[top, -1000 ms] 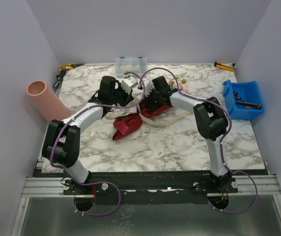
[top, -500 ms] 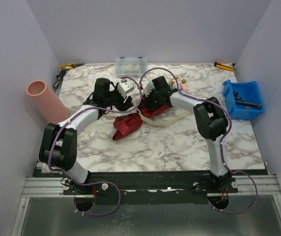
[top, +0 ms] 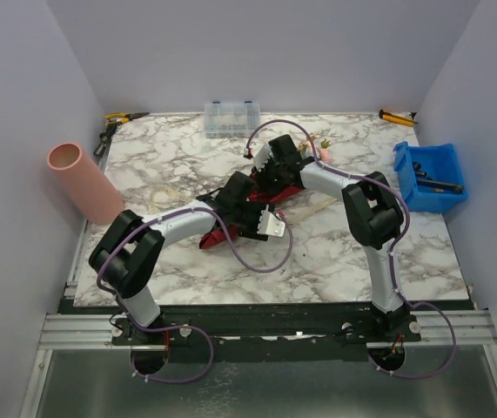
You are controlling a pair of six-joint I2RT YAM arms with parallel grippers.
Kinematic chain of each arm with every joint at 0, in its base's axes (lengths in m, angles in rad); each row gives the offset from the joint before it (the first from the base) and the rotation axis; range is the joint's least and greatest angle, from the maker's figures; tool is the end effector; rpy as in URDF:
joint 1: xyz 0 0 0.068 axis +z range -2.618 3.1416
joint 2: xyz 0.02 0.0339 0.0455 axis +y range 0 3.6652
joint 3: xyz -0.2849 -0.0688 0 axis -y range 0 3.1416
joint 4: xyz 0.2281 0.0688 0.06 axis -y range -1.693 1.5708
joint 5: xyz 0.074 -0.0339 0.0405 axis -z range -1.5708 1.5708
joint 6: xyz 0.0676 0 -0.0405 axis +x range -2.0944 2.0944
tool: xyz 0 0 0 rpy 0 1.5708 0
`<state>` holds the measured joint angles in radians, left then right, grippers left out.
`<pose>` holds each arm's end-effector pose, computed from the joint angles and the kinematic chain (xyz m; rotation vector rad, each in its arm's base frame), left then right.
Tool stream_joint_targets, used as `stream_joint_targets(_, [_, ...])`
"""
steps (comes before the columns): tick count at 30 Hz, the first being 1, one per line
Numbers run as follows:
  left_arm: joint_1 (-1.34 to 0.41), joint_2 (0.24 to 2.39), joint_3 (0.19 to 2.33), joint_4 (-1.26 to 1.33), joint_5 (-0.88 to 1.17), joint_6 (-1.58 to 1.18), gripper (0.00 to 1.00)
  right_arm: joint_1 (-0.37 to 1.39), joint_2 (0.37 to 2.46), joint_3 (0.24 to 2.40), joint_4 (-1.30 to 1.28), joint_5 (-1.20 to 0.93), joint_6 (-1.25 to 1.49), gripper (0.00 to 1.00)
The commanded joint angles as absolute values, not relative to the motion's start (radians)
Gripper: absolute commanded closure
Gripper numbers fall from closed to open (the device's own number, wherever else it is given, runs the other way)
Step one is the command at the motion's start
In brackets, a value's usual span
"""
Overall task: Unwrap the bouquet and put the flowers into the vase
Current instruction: Untie the ribbon from the wrapping paper.
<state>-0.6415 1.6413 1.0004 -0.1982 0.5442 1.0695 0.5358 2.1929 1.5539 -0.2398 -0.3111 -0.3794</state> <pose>0.2570 -0.2356 0.2113 1.8860 1.3148 -0.4373 0.4135 0.2696 0.1506 -1.2015 2.1276 0.4501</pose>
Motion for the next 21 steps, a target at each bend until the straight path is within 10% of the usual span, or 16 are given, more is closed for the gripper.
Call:
stream_joint_targets(1, [-0.71,1.722,1.046,-0.236,0.401,1.255,0.43,0.535,2.355,1.466,-0.496,-0.214,-0.407,0.9])
stream_joint_targets(21, [-0.746,1.851,1.09,-0.125,0.292,1.348,0.37,0.534,2.362,1.471,-0.502,-0.217,-0.407,0.9])
